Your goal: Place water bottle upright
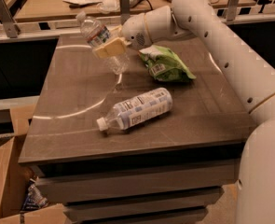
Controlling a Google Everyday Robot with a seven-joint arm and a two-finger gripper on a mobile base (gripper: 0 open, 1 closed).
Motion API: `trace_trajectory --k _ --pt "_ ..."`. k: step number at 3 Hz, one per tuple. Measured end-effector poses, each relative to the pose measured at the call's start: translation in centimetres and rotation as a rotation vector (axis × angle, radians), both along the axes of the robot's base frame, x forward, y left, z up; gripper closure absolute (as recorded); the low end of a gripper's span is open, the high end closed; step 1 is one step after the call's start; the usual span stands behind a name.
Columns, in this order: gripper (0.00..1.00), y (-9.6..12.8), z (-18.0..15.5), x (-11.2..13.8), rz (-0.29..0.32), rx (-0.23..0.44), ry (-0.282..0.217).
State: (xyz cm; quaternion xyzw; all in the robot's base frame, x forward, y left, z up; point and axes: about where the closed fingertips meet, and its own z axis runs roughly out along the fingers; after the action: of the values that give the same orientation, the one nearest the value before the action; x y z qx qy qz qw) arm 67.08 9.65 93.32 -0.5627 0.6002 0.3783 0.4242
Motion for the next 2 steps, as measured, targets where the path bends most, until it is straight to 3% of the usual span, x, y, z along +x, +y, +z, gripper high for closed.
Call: trace_trajectory --k 2 --pt "1.00 0.1 0.3 -3.4 0.036 0.180 -0.013"
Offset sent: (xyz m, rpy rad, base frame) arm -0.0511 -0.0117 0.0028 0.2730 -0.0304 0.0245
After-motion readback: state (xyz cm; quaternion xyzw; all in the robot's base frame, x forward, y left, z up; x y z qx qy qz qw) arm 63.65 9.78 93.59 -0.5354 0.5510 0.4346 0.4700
